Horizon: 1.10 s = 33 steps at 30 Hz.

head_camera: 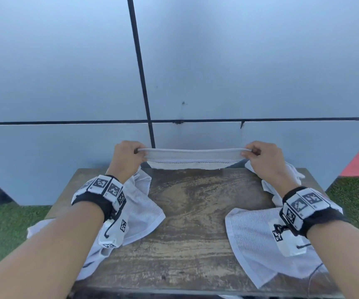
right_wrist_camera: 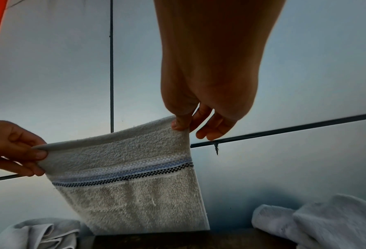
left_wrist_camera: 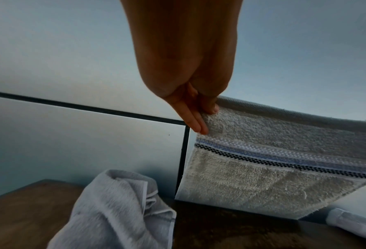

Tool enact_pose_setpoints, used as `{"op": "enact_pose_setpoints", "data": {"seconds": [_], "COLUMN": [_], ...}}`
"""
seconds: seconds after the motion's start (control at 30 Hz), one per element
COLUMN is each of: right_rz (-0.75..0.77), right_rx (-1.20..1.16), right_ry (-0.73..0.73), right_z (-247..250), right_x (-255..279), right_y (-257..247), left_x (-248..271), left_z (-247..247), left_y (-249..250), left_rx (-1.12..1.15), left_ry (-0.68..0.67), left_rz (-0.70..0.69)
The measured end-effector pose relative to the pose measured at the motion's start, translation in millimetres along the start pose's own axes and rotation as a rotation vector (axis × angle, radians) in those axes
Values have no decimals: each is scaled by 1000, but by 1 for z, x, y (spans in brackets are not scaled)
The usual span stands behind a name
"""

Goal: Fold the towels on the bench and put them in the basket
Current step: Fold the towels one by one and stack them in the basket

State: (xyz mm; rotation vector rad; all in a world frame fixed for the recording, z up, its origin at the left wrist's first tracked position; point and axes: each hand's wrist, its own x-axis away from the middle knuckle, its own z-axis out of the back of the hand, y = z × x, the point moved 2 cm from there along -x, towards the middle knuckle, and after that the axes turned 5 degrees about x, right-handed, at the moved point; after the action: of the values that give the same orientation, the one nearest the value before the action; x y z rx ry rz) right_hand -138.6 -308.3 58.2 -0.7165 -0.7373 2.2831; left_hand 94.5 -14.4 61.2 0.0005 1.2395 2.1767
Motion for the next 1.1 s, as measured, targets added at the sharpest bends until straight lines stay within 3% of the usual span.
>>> {"op": "enact_pose_setpoints", "data": {"seconds": [0.17, 0.37, 0.5, 0.63, 0.73, 0.8, 0.97, 1.03, 1.1], "right_rz": [1, 0, 7, 13, 4, -36, -117, -136, -160], "right_rx": [-3, 17, -62, -63, -64, -129, -205, -208, -209], "right_ry": [-82, -125, -133, -134, -211, -326, -783, -802, -767], "right_z": [18, 38, 48, 66, 79, 85, 89, 85, 78], "right_x": [48, 95, 114, 131, 141, 149, 177, 180, 180], "right_y": [-10, -21, -16, -19, -17, -17, -14, -10, -6], "left_x": [41, 82, 101, 116, 125, 132, 161, 169, 173], "left_z": [12, 25, 33, 42, 49, 53, 55, 53, 48], "left_y": [0, 22, 39, 48, 51, 50, 45, 42, 38], "left_rx": [9, 55, 86, -38, -69, -63, 101, 132, 145], "left_ry": [-49, 24, -31, -140, -273, -387, -757, -801, -752], "left_rz": [31, 30, 15, -7, 60, 131, 400, 442, 454]}}
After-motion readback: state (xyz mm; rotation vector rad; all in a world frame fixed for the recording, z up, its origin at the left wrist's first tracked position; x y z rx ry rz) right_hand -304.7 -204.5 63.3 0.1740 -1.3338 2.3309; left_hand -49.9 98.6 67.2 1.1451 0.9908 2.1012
